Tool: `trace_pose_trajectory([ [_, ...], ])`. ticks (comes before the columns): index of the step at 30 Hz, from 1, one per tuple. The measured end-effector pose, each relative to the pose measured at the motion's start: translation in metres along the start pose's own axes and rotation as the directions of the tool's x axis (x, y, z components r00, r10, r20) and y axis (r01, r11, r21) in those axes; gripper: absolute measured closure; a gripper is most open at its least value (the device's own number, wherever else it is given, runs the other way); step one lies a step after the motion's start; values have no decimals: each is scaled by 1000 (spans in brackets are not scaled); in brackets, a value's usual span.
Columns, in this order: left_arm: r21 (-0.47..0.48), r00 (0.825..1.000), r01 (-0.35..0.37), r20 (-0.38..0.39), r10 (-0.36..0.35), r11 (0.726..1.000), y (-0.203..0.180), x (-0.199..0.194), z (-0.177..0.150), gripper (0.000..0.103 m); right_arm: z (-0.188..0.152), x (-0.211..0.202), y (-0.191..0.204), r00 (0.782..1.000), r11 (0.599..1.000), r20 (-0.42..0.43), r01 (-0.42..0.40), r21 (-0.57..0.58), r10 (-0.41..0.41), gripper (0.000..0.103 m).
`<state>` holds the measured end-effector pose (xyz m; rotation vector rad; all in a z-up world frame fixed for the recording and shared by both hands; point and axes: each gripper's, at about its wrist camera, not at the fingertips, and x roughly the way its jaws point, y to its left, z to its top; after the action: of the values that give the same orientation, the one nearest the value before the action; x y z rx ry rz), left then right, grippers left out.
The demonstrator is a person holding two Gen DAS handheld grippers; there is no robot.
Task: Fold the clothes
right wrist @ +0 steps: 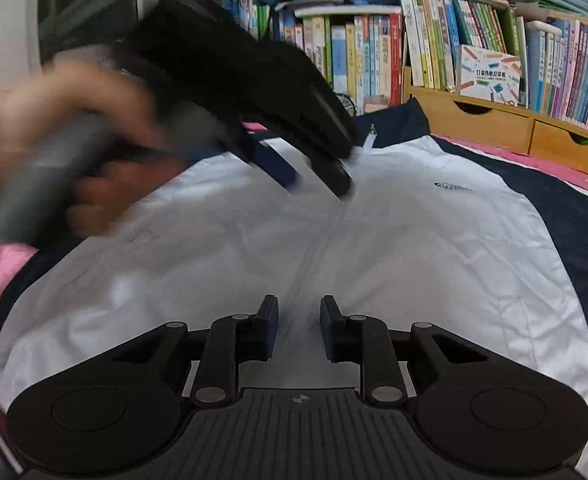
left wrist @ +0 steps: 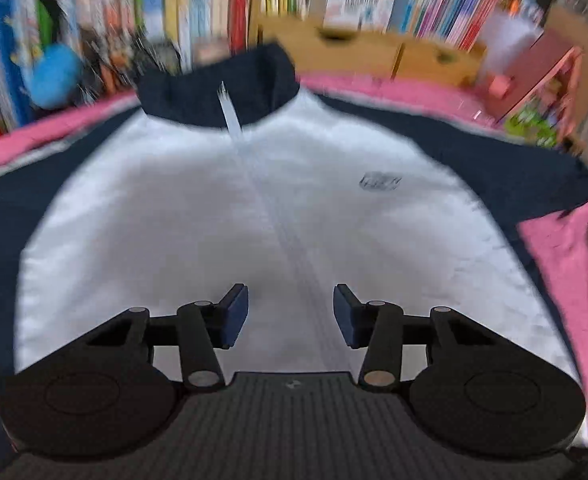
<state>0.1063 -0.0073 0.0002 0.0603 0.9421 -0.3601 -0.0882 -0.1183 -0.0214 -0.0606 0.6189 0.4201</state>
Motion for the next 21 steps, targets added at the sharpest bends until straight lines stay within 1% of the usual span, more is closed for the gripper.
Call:
trace_pose_trajectory([
  [2, 48, 999, -41, 30, 39, 998, -6, 12, 9, 57, -2, -1, -2, 1000, 1000, 10, -10, 5, 10, 78],
  [5, 68, 996, -88, 25, 87, 994, -9, 32, 31, 56, -4, -3, -6, 999, 1000, 24, -24, 13, 24, 78],
  [7, 60, 994, -108, 22, 107, 992, -7, 47, 48, 55, -6, -5, -9, 999, 999, 34, -34, 18, 34, 78],
  [11, 7, 989, -144, 40, 143, 990, 5, 76, 82, 54, -6, -8, -15, 998, 998, 44, -52, 31, 51, 78],
  [14, -45, 987, -151, 45, 153, 987, 18, 95, 106, 47, -7, -10, -19, 997, 996, 47, -70, 48, 68, 78],
  [16, -41, 984, -168, 47, 170, 985, 21, 106, 121, 42, -8, -11, -22, 995, 994, 49, -85, 64, 82, 78],
  [17, -46, 984, -166, 49, 169, 985, 23, 111, 126, 38, -8, -11, -23, 995, 993, 50, -92, 73, 89, 78],
  [18, -61, 986, -153, 52, 156, 986, 27, 115, 130, 31, -8, -11, -24, 994, 992, 51, -100, 81, 96, 78],
  [19, -75, 988, -140, 56, 144, 987, 31, 119, 134, 27, -8, -12, -26, 993, 990, 52, -107, 89, 103, 78],
  [20, -79, 987, -139, 64, 144, 987, 33, 123, 137, 26, -8, -12, -27, 993, 989, 53, -114, 98, 110, 78],
  [21, -73, 985, -148, 75, 153, 986, 35, 127, 139, 22, -9, -12, -29, 992, 987, 54, -122, 106, 116, 78],
])
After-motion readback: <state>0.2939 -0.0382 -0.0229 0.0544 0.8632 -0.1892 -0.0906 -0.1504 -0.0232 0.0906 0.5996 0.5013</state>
